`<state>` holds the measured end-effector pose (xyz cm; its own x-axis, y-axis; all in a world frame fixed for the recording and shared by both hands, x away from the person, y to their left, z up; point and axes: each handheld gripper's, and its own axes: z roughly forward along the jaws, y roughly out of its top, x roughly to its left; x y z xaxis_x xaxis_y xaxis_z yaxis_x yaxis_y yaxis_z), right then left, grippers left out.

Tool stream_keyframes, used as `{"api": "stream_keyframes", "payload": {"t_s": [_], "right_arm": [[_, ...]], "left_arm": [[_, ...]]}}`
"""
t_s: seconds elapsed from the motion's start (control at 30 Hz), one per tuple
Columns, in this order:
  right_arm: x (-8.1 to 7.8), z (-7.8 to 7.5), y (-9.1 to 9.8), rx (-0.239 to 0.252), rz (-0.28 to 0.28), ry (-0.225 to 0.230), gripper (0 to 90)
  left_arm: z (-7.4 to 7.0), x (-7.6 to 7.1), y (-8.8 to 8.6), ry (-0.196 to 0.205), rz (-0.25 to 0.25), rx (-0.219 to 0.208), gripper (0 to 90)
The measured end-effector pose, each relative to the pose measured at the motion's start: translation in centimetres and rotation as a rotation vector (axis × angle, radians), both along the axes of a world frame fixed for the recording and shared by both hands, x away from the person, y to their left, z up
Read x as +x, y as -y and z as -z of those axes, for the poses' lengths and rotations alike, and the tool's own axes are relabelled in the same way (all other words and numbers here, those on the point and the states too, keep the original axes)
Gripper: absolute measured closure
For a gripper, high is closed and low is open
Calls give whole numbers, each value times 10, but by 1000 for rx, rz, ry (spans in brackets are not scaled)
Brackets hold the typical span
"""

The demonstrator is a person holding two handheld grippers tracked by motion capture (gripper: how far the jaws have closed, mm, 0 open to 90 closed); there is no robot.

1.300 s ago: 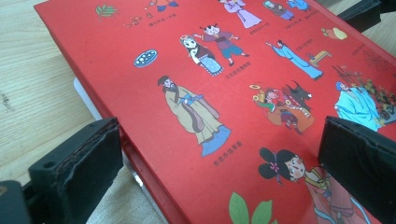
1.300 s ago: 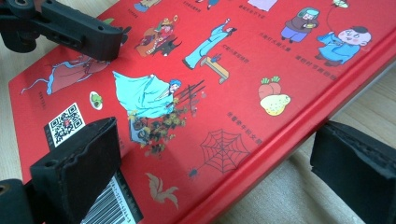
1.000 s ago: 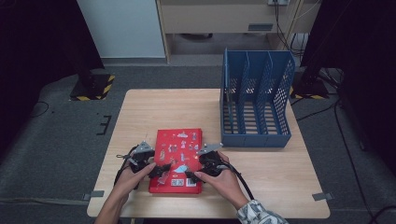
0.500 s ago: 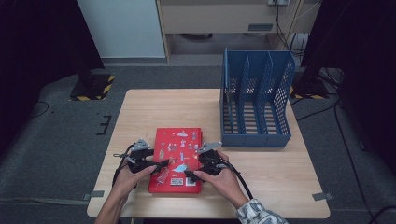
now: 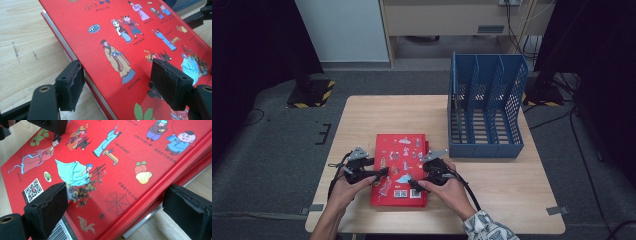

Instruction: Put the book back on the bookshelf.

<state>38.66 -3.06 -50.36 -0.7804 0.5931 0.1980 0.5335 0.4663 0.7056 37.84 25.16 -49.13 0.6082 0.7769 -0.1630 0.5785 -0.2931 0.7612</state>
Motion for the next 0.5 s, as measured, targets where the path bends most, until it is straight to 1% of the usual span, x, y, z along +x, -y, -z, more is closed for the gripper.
{"api": "stream_keyframes", "payload": {"t_s": [0.13, 0.3, 0.33, 0.37, 0.5], "right_arm": [[0, -4, -2, 4, 1, 4, 70], [3, -18, -5, -5, 4, 47, 122], [4, -20, -5, -9, 9, 56, 123], [6, -22, -6, -20, 11, 58, 123], [9, -27, -9, -49, 17, 56, 123]], "left_arm": [[-7, -2, 1, 30, 1, 10, 293], [-15, -2, -1, 58, -20, -3, 301], [-17, -1, -2, 65, -26, -13, 319], [-19, -1, -2, 71, -27, -8, 337], [-22, 4, -2, 69, -26, 7, 344]]}}
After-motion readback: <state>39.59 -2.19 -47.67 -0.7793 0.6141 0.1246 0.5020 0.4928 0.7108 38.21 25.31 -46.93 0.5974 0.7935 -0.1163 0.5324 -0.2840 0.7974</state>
